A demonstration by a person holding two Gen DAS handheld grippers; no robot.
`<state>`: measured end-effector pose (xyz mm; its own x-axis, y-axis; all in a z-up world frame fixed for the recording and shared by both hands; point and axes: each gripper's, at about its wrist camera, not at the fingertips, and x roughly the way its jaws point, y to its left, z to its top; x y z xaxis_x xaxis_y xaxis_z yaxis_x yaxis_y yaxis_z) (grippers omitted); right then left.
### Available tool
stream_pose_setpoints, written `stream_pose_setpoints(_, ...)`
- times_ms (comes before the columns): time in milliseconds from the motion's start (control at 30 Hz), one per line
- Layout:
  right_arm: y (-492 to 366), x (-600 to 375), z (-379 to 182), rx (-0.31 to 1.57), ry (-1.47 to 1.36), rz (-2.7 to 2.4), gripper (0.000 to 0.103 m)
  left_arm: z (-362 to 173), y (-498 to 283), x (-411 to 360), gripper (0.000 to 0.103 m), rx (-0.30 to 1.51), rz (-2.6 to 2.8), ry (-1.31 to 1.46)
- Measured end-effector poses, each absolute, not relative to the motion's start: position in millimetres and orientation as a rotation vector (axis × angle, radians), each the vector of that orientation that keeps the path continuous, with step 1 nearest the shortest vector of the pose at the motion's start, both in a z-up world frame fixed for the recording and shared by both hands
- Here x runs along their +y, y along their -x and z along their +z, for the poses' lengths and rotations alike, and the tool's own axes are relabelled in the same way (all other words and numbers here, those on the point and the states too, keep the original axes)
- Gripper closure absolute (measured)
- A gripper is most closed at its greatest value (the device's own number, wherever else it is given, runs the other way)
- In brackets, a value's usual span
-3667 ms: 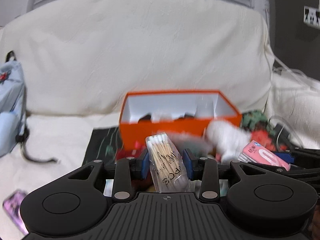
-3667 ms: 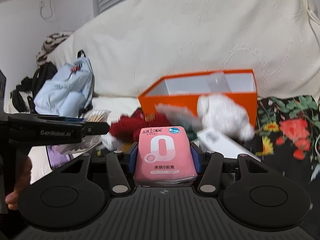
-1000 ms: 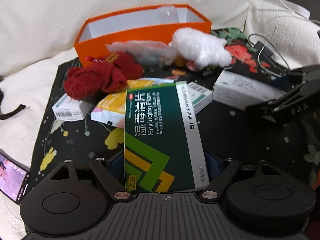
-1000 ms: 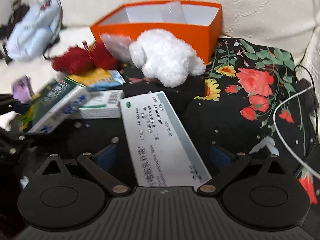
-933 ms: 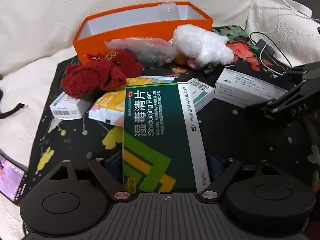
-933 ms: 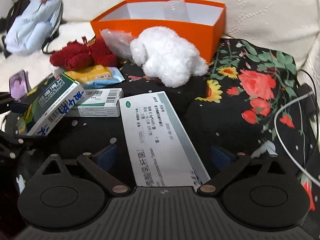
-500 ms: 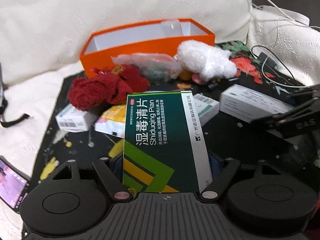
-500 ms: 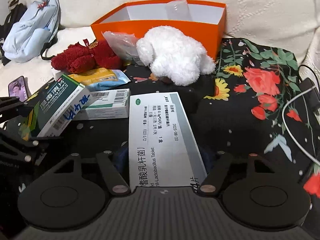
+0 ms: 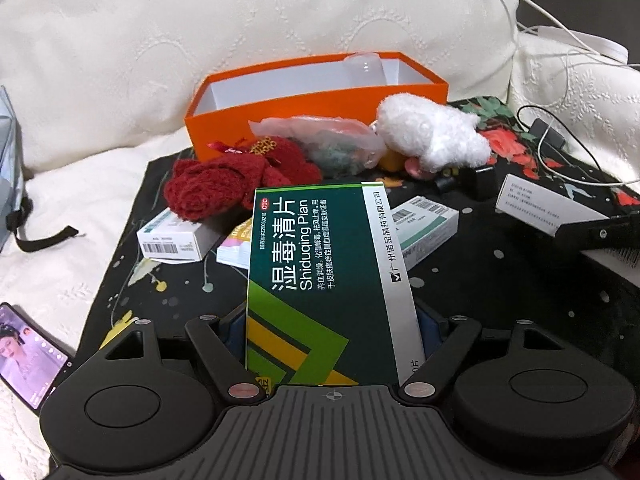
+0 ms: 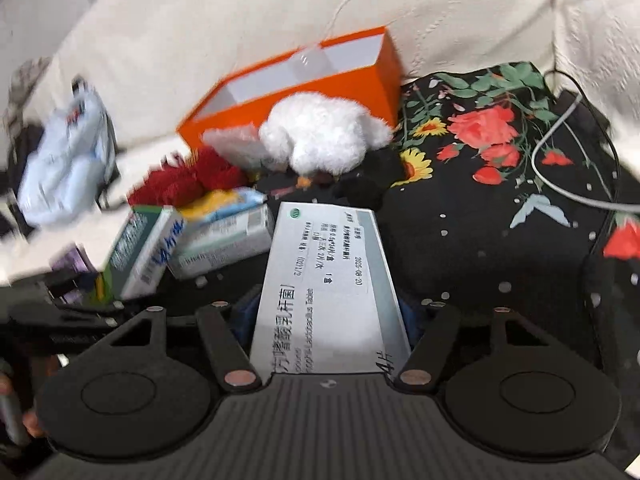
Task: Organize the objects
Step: 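Lift the white box with the right tool while the left tool lifts the green box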
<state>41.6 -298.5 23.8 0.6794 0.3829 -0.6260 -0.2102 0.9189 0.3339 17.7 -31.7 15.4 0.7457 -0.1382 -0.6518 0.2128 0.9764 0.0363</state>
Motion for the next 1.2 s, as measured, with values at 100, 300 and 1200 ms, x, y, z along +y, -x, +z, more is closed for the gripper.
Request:
stream_pose_setpoints(100,-40.7,-308.1,20.3,0.739,-0.312,0.326,0.034,14.4,-17.3,-33.1,0.000,0.702,-0.192,-0.119)
stream_pose_setpoints(300,-38.2,-292.0,19.9,0.747,-0.152,0.287,0.034,9.2,-20.5,-33.5,0.000,0.722,-0.200,-0.121)
stream_pose_setpoints(1200,-41.3,-283.8,40.3,0.681,-0.087,0.270,0.035,27.9,-7.9,-27.8,0.000,0.642,-0.218,-0.076)
